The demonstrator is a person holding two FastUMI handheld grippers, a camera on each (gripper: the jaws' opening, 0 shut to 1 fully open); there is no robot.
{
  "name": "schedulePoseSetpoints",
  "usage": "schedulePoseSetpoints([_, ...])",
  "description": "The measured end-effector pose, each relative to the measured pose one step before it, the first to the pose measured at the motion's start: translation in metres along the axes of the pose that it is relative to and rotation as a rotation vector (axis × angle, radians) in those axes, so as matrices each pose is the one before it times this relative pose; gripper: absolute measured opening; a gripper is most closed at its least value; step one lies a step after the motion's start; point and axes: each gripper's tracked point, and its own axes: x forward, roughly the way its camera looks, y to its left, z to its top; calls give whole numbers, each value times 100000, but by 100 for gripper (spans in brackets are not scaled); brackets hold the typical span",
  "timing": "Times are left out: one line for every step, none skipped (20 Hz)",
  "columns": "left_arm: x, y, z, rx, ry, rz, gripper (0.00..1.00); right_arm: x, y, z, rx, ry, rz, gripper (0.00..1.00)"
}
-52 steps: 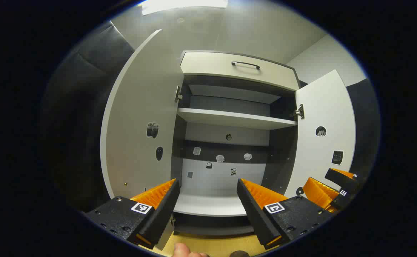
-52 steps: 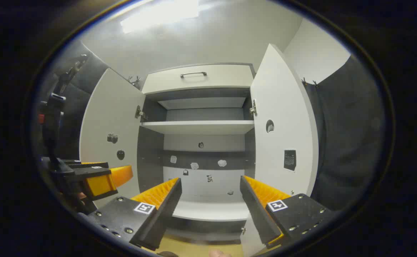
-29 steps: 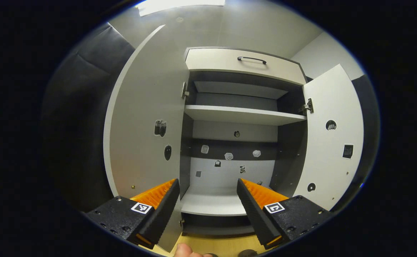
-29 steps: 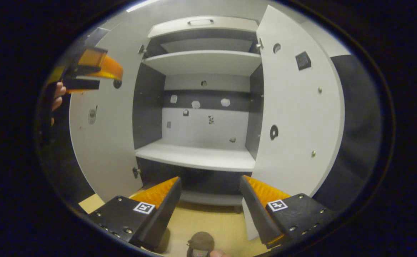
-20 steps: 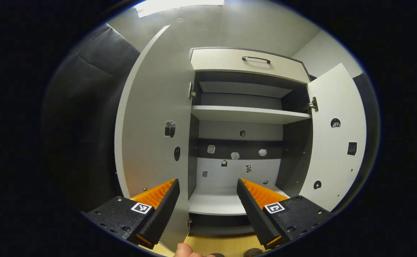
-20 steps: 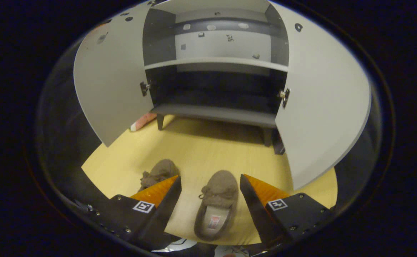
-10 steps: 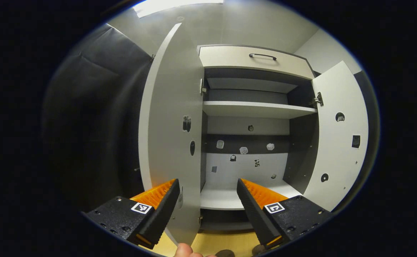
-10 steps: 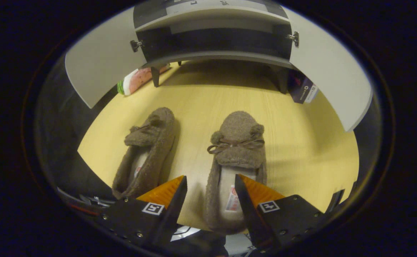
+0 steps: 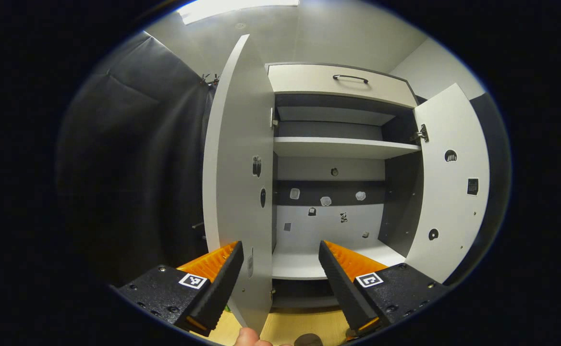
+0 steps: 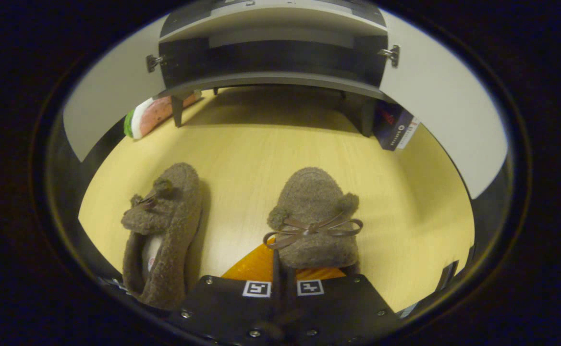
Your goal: Grab one shoe with the right hand and put it into the shoe cabinet, grab the other shoe with the left hand and put it into the shoe cabinet; then close the right door with the right hand and the left door with the left hand.
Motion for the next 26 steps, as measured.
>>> schedulePoseSetpoints([-117,29,-66,111,-65,-427,96,-98,92,-99,843,950,-495,6])
schedulePoseSetpoints([21,-29,45,138,-85,-432,96,-244,221,287,693,-746,1007,6])
schedulePoseSetpoints([0,-37,-1,260,-101,-432,96,-290,-14,445,437,-755,249,6])
schedulePoseSetpoints([-39,12,-10,129,-124,-338,96,-486,-364,460,407,-1642,-792,6])
schedulePoseSetpoints([6,-47,27,-71,-328,-245,96,-540,-232,760,1145,-1823,-175,6])
schedulePoseSetpoints([70,-26,57,-100,-329,-241,96,-631,218,616,2137,-1427,1198,6])
schedulePoseSetpoints([23,-46,-10,43,-181,-250,96,-690,149,1005,1637,-1802,1192,6])
schedulePoseSetpoints([20,32,51,9,-344,-180,97,-784,-36,1105,431,-2562,529,6])
schedulePoseSetpoints([128,-102,69,-77,-320,-273,96,-756,63,1495,-95,-2880,417,6])
schedulePoseSetpoints([-9,29,27,-226,-215,-4,96,-794,162,1529,-249,-2846,597,5])
schedulePoseSetpoints([-19,-15,32,-353,-285,115,96,-768,270,1863,-254,-3289,970,6])
schedulePoseSetpoints([72,-71,140,-330,-568,-351,96,-753,205,2108,-531,-3868,810,5])
schedulePoseSetpoints([99,-28,-27,-248,-309,-48,96,-736,218,2415,-529,-4178,616,6])
schedulePoseSetpoints([49,-19,77,-433,-216,83,96,-635,189,2619,-525,-4392,482,5])
schedulePoseSetpoints([13,-53,49,-320,-484,-49,97,-446,182,2978,-477,-4980,344,5])
schedulePoseSetpoints([5,74,13,-249,-75,191,96,-351,183,2963,-651,-4869,304,6])
schedulePoseSetpoints([-4,-75,13,-211,-283,20,97,-50,186,3126,-931,-4793,412,5])
schedulePoseSetpoints([2,-10,99,-267,-631,16,96,256,88,3037,-793,-4445,431,5])
schedulePoseSetpoints([178,2,8,-69,-209,127,96,481,130,2811,-739,-3496,313,5])
schedulePoseSetpoints([7,29,5,-23,-130,76,96,415,150,2894,7,-4249,347,6])
schedulePoseSetpoints([-131,50,15,-171,-249,123,96,889,-50,2580,-266,-3854,90,5])
schedulePoseSetpoints([33,27,41,-294,-200,61,96,1346,-236,2026,-998,-3177,-446,6])
schedulePoseSetpoints([16,-95,13,-420,-211,-111,96,1645,-177,1996,-1054,-2141,-711,5])
schedulePoseSetpoints([66,-72,127,-468,-380,-134,96,1616,-146,1676,-768,-2051,-453,5])
schedulePoseSetpoints([-59,34,-73,-363,-352,-43,96,1646,-132,1758,-673,-2042,-434,6])
schedulePoseSetpoints([27,5,84,-226,-385,-53,96,1678,-204,1344,-1128,-1180,-482,6])
